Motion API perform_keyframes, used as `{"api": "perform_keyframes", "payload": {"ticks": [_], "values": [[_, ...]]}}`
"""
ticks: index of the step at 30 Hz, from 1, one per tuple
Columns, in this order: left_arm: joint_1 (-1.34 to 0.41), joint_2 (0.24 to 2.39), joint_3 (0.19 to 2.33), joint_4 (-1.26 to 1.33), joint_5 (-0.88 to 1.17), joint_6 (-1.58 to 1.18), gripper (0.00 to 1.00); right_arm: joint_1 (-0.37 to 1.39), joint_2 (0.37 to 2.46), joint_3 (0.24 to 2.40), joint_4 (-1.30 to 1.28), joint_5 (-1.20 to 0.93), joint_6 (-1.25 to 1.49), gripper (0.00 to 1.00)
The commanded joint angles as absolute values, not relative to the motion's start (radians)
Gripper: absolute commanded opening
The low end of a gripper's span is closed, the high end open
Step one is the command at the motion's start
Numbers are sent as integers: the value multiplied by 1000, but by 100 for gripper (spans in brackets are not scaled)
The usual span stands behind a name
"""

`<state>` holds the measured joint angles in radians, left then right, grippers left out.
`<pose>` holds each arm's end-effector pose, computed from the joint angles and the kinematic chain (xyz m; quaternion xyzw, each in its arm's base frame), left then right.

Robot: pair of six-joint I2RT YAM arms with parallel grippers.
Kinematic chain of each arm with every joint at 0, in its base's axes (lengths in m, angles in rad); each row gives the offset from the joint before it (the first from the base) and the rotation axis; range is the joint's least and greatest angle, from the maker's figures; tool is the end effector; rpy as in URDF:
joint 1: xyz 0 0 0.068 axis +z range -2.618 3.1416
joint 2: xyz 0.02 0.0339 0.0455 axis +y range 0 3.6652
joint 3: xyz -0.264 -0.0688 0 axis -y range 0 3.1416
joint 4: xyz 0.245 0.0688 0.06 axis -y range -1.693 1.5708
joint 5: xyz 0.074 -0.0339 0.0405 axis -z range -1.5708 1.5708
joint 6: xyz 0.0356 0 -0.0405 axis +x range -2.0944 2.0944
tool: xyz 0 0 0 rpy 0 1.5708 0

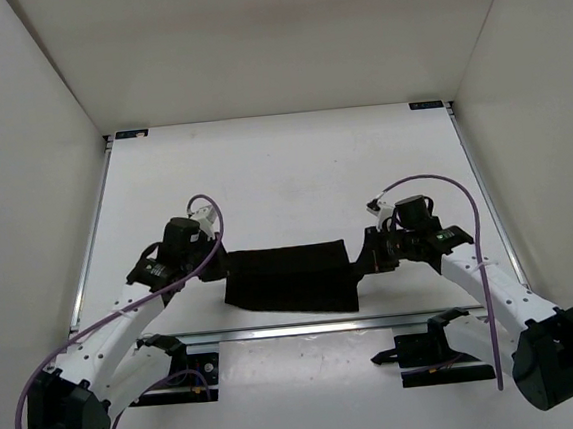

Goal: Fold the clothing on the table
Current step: Flatten the skirt out, then fold the skirt

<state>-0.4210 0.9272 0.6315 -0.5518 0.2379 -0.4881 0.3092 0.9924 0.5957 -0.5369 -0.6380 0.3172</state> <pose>0.1657 -0.0834 0.2293 0.0108 0.9296 -0.2540 0.2669 0.1706 0.0768 0.2128 -0.0946 0.9021 0.3750 0.1912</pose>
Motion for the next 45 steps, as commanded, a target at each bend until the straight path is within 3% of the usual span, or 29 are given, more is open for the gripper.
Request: {"api": "perform_keyframes", "payload": {"ticks": [1, 5, 10, 12, 16, 20, 22, 25, 35, 38, 42, 45], "values": [[-399, 873, 611, -577, 210, -506, 0, 315, 997, 583, -451, -640, 353, 0], [-371, 830, 620, -592, 210, -477, 0, 287, 988, 610, -433, -638, 342, 0], [-324, 968, 762, -519, 206, -405, 0, 160, 1052, 773, -468, -600, 241, 0], [-324, 1136, 895, -491, 186, -371, 0, 109, 1150, 932, -498, -569, 164, 0], [-314, 1470, 1359, -534, 218, -304, 0, 35, 1311, 1236, -545, -541, 103, 0], [-324, 1630, 1863, -621, 166, -258, 0, 12, 1400, 1559, -561, -540, 91, 0], [-334, 1635, 1969, -624, 117, -229, 0, 47, 1405, 1662, -577, -476, 65, 1], [-336, 1580, 1905, -606, 116, -227, 0, 74, 1361, 1605, -571, -413, 29, 0], [-437, 1094, 881, -549, 109, -339, 0, 158, 1082, 1019, -667, -362, 15, 0], [-463, 944, 700, -621, 135, -418, 0, 202, 1039, 908, -696, -426, 31, 0], [-457, 793, 621, -710, 155, -483, 0, 284, 1009, 790, -669, -442, 119, 0], [-421, 846, 669, -742, 172, -492, 0, 267, 1023, 735, -627, -507, 149, 0]]}}
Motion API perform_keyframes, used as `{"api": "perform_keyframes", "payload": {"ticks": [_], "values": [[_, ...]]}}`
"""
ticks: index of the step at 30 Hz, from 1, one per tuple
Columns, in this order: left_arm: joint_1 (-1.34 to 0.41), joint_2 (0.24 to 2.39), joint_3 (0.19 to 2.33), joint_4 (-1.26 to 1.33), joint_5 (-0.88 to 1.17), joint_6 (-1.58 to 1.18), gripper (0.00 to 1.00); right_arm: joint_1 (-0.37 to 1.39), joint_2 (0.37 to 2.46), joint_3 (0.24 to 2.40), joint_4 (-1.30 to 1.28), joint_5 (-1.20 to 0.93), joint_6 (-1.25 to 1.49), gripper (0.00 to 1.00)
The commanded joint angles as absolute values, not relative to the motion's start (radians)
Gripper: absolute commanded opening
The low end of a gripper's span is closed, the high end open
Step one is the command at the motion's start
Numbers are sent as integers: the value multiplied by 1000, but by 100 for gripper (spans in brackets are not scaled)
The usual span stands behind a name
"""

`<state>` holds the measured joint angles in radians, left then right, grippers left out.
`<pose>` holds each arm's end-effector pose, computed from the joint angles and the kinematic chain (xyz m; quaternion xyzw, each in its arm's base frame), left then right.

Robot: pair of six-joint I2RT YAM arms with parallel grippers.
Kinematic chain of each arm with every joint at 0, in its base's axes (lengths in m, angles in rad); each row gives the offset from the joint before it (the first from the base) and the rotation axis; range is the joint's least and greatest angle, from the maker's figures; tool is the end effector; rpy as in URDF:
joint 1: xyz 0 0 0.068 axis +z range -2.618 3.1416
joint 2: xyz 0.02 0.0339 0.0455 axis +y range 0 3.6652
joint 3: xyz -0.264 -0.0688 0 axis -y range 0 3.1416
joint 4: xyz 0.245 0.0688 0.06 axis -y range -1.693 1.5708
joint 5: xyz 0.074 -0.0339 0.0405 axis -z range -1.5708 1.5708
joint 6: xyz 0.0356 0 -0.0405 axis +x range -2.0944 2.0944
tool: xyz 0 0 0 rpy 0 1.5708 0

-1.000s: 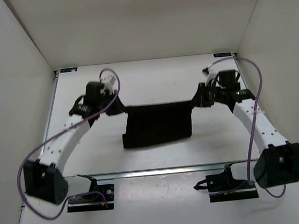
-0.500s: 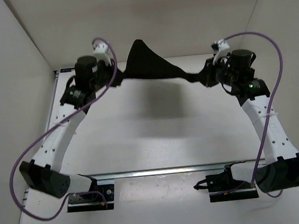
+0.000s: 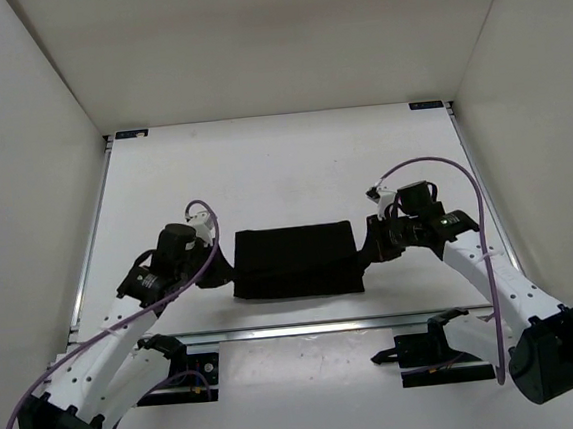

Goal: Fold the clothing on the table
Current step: Fold the skirt

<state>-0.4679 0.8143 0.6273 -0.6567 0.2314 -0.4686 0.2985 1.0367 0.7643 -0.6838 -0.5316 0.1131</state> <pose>0.1417 -0.0808 0.2377 0.0407 0.9284 -0.2557 0.2665 0.1840 0.0755 0.2471 -0.1642 0.9084 0.3047 0.2345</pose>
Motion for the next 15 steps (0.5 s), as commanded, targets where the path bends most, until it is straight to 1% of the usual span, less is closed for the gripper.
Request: {"api": "perform_keyframes", "payload": {"ticks": [1, 4, 9, 11, 15], "values": [[-398, 889, 673, -764, 178, -485, 0, 261, 1035, 724, -614, -505, 156, 0], [-382, 978, 680, -729, 187, -503, 0, 229, 1083, 733, -575, -525, 138, 0], [-355, 1095, 690, -579, 176, -554, 0, 198, 1202, 773, -514, -532, 118, 0], [-341, 1156, 718, -549, 187, -529, 0, 193, 1253, 781, -486, -543, 112, 0], [-331, 1300, 839, -543, 172, -466, 0, 190, 1344, 807, -448, -546, 103, 0]]}}
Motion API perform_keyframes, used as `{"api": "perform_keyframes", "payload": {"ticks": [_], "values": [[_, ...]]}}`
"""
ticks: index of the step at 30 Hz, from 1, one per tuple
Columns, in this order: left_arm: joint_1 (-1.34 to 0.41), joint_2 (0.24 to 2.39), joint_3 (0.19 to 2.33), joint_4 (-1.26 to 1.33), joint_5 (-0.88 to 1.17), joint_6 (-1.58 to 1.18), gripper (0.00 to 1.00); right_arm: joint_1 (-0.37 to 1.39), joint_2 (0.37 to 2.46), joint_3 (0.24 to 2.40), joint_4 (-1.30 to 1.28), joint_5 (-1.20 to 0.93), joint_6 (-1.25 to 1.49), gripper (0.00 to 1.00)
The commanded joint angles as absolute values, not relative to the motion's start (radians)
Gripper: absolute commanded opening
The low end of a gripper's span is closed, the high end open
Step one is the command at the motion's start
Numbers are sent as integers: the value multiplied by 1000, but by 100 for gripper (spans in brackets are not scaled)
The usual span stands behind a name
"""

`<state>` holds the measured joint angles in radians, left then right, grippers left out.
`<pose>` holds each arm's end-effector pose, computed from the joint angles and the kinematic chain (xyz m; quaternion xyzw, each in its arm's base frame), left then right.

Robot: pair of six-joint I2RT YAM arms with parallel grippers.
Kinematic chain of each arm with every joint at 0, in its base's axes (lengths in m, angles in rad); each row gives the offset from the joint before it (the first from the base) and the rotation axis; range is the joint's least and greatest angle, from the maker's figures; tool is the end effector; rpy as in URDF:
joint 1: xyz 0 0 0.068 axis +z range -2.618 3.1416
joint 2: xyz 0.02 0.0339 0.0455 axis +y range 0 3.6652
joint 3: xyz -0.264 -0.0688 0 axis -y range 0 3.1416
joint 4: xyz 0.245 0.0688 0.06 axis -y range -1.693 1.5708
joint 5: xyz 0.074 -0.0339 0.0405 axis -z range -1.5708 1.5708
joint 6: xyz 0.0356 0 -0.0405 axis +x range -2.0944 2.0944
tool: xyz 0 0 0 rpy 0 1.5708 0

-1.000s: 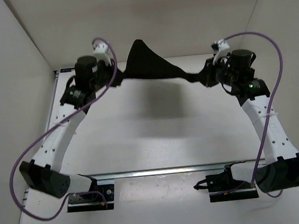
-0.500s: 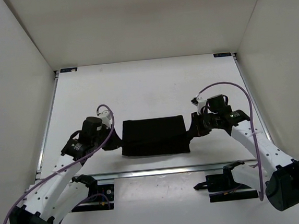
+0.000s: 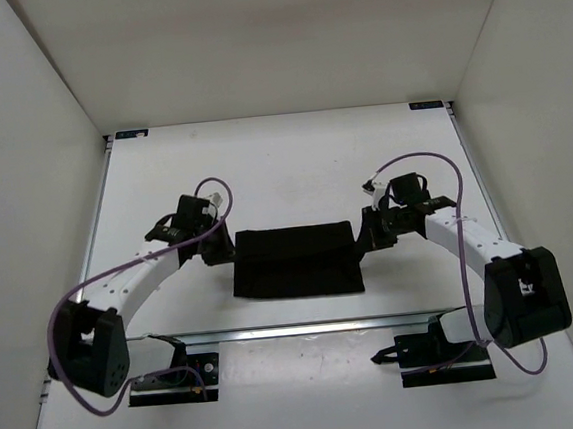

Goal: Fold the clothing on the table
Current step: Fold the skirt

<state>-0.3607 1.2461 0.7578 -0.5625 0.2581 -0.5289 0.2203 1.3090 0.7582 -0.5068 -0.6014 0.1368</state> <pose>0.2159 -0.0911 0.2077 -0.0475 0.9577 -0.2220 0.1766 0.2323 0.0727 0.2014 -0.1137 0.9199 0.3250 0.1877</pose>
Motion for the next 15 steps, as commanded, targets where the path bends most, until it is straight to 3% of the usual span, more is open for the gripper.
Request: {"api": "perform_keyframes", "payload": {"ticks": [1, 3, 5, 7, 9, 10, 12, 14, 15], "values": [[-325, 1318, 862, -532, 172, -457, 0, 192, 1357, 816, -445, -546, 98, 0], [-324, 1379, 896, -516, 172, -445, 0, 184, 1390, 840, -428, -537, 92, 0], [-325, 1420, 939, -518, 152, -434, 0, 175, 1414, 860, -410, -540, 94, 6], [-318, 1465, 963, -526, 156, -423, 6, 164, 1451, 889, -402, -532, 92, 23], [-307, 1482, 985, -517, 169, -408, 41, 152, 1469, 949, -397, -551, 87, 38], [-304, 1483, 998, -511, 172, -402, 50, 141, 1473, 960, -394, -554, 89, 42], [-290, 1491, 1019, -485, 195, -385, 77, 130, 1476, 1003, -388, -563, 107, 50], [-281, 1496, 1052, -463, 238, -358, 97, 121, 1463, 1014, -385, -563, 110, 58], [-278, 1500, 1071, -465, 236, -345, 97, 123, 1454, 1019, -390, -560, 118, 58]]}}
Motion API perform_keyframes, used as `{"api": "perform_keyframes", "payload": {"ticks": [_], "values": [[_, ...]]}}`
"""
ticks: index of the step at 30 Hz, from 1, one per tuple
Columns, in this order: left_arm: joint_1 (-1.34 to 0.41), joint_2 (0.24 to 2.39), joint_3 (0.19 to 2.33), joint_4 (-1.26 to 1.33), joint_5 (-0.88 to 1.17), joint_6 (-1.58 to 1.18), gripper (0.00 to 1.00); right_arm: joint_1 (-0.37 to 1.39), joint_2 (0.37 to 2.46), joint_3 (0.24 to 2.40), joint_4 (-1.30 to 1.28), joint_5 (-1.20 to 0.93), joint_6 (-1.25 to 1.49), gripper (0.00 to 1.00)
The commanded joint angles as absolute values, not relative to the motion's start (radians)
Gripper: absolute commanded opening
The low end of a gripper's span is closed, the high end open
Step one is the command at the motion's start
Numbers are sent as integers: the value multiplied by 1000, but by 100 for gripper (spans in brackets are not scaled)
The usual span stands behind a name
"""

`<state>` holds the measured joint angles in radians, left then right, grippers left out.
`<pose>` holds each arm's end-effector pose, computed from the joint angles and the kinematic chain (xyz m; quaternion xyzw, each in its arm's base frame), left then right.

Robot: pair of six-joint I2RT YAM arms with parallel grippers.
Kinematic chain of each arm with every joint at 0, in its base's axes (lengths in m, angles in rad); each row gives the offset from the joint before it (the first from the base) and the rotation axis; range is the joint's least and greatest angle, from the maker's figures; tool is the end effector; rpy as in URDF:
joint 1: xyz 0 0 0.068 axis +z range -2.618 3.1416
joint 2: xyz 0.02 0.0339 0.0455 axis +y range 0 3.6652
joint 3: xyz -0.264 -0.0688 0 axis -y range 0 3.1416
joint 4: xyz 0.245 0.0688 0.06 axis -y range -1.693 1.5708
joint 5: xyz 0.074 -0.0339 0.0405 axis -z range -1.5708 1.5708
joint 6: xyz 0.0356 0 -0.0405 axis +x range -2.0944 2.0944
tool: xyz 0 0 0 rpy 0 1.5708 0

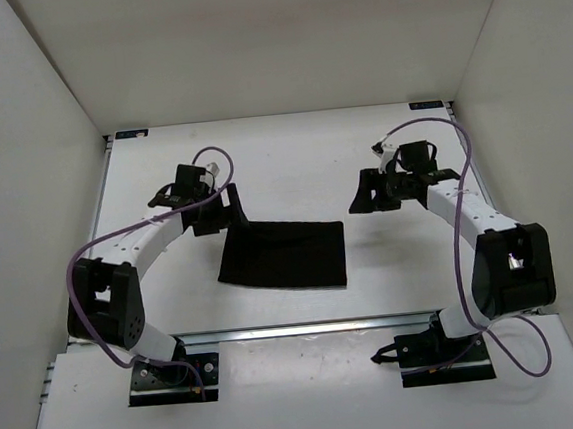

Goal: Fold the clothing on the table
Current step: Fold the skirt

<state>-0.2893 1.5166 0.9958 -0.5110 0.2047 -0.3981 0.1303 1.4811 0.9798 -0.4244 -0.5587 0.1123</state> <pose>0.2893 -0.0936 0.2138 -0.0250 0.9589 -0.1820 0.2162 0.2977 0.0580 0.2281 -0.0956 0.9108 0.2965 0.2708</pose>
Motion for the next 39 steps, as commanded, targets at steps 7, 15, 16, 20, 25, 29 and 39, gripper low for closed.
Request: {"api": "perform_keyframes", "payload": {"ticks": [7, 15, 16, 20, 25, 29, 39], "values": [[-287, 1439, 1066, -532, 164, -295, 90, 175, 1365, 839, -364, -574, 175, 61], [-350, 1361, 865, -415, 288, -380, 13, 230, 1315, 709, -261, -586, 233, 61], [-359, 1368, 841, -376, 288, -414, 1, 233, 1325, 710, -252, -592, 242, 60], [-333, 1433, 845, -298, 295, -457, 0, 271, 1379, 747, -250, -566, 239, 59], [-293, 1538, 888, -227, 241, -479, 0, 299, 1488, 782, -271, -557, 219, 58], [-271, 1624, 926, -180, 218, -494, 1, 308, 1532, 799, -267, -545, 212, 58], [-256, 1671, 953, -179, 199, -480, 1, 316, 1588, 836, -236, -548, 221, 54]]}}
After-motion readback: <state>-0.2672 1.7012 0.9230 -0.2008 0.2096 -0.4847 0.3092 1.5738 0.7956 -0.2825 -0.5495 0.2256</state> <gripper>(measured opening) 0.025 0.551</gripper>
